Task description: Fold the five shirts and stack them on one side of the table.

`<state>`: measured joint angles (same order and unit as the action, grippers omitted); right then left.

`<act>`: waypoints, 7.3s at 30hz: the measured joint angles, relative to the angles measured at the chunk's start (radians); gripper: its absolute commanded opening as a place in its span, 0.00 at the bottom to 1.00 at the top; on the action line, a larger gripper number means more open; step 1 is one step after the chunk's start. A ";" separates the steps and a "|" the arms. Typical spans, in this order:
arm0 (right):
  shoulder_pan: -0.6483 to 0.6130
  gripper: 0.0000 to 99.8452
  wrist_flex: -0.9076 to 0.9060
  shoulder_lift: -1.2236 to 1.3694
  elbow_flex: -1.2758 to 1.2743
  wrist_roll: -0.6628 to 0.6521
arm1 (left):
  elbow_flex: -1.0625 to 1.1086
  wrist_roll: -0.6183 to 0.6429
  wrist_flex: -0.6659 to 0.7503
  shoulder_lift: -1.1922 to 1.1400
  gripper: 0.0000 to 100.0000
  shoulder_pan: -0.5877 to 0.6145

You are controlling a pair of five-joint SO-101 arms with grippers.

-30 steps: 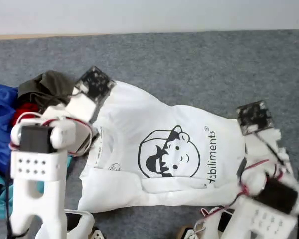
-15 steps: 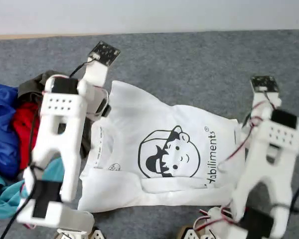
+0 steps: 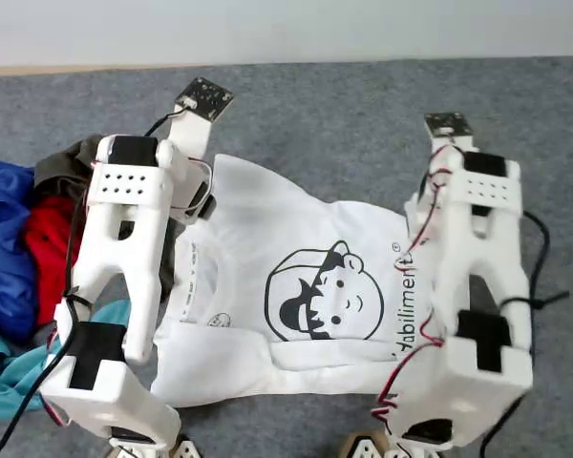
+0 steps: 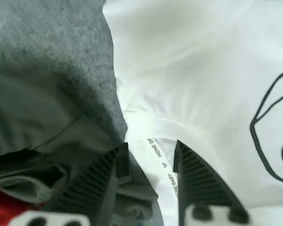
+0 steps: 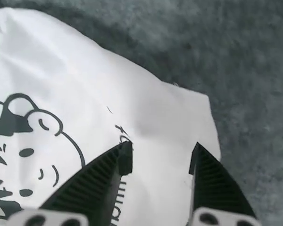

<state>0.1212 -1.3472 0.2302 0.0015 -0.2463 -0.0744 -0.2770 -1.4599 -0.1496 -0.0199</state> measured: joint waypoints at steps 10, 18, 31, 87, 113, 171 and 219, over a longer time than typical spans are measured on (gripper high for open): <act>-0.015 0.21 -0.015 0.287 0.279 0.006 | 0.000 0.000 -0.046 0.000 0.13 0.000; -0.015 0.21 -0.028 0.292 0.427 0.006 | 0.000 0.000 -0.046 -0.003 0.13 0.000; 0.002 0.20 -0.176 0.417 0.431 0.006 | 0.000 0.000 -0.048 -0.003 0.13 0.000; 0.101 0.01 -0.184 0.442 0.600 0.006 | 0.000 0.000 -0.057 -0.006 0.13 0.000; -0.175 0.01 -0.407 0.327 0.417 -0.239 | 0.000 0.000 -0.118 -0.006 0.13 0.000; -0.183 0.20 -0.230 0.242 0.132 -0.118 | 0.000 0.000 -0.201 -0.006 0.13 -0.028; -0.193 0.01 -0.393 0.233 0.222 -0.175 | 0.000 0.000 -0.201 -0.006 0.13 -0.028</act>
<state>-0.0721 -1.7400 0.4634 0.2240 -0.4212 -0.0744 -0.2770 -1.6609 -0.1557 -0.0476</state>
